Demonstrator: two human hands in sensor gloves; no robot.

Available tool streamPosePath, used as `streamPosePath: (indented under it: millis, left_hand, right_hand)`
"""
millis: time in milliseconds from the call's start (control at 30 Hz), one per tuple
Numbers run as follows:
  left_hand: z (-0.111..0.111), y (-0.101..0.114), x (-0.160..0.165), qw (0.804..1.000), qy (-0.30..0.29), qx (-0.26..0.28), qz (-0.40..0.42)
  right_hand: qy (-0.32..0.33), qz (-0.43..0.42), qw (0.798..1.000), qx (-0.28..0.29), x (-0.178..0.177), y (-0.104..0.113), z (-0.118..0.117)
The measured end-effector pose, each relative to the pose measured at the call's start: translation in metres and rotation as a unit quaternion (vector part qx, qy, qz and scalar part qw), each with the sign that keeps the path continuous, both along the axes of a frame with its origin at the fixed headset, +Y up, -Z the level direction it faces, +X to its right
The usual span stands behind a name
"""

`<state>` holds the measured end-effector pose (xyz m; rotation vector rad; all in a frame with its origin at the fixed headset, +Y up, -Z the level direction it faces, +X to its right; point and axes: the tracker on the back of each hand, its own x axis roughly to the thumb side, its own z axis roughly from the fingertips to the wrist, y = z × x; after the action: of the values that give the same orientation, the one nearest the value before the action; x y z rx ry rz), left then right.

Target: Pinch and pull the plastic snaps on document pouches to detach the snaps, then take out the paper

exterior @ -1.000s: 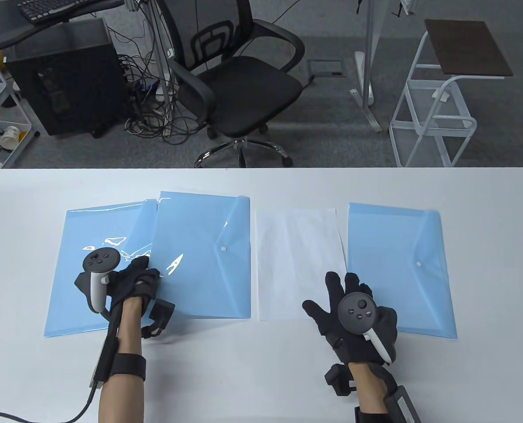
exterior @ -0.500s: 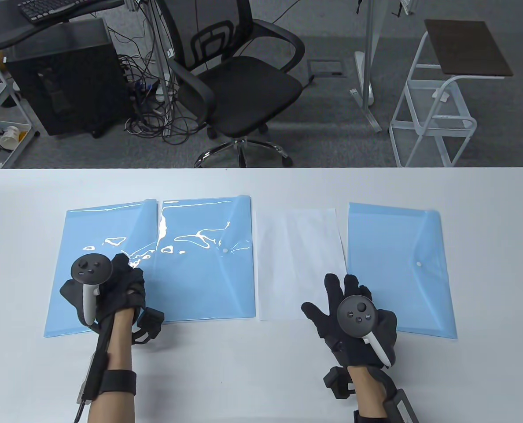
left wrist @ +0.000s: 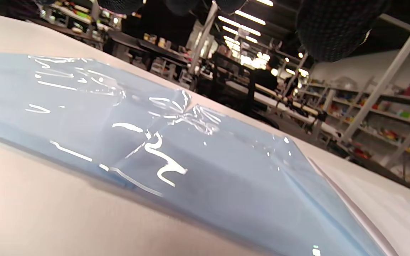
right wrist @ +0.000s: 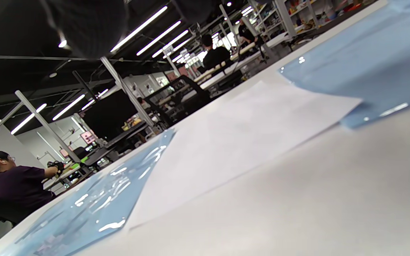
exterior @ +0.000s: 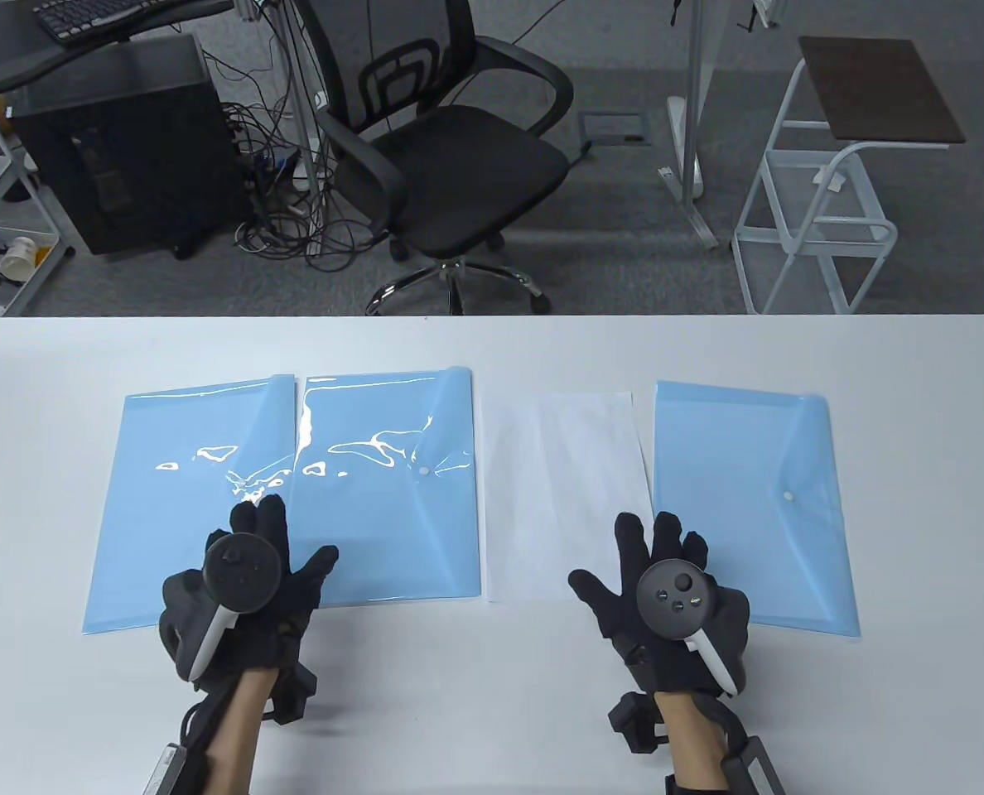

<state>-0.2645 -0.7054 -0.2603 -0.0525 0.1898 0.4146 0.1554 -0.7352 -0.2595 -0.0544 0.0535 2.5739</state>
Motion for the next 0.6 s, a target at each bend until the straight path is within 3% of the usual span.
streamPosePath:
  millis: [100, 367, 600]
  left_hand:
    - [0.003, -0.009, 0.005, 0.999, -0.008, 0.006, -0.051]
    - [0.003, -0.029, 0.0, 0.999, -0.003, -0.031, -0.039]
    - [0.006, -0.035, -0.007, 0.999, 0.01, -0.042, -0.02]
  right_hand:
    - [-0.004, 0.002, 1.0, -0.003, 0.002, -0.002, 0.0]
    - [-0.032, -0.011, 0.999, -0.001, 0.017, -0.002, -0.001]
    - [-0.112, -0.029, 0.993, 0.001, 0.059, 0.003, -0.017]
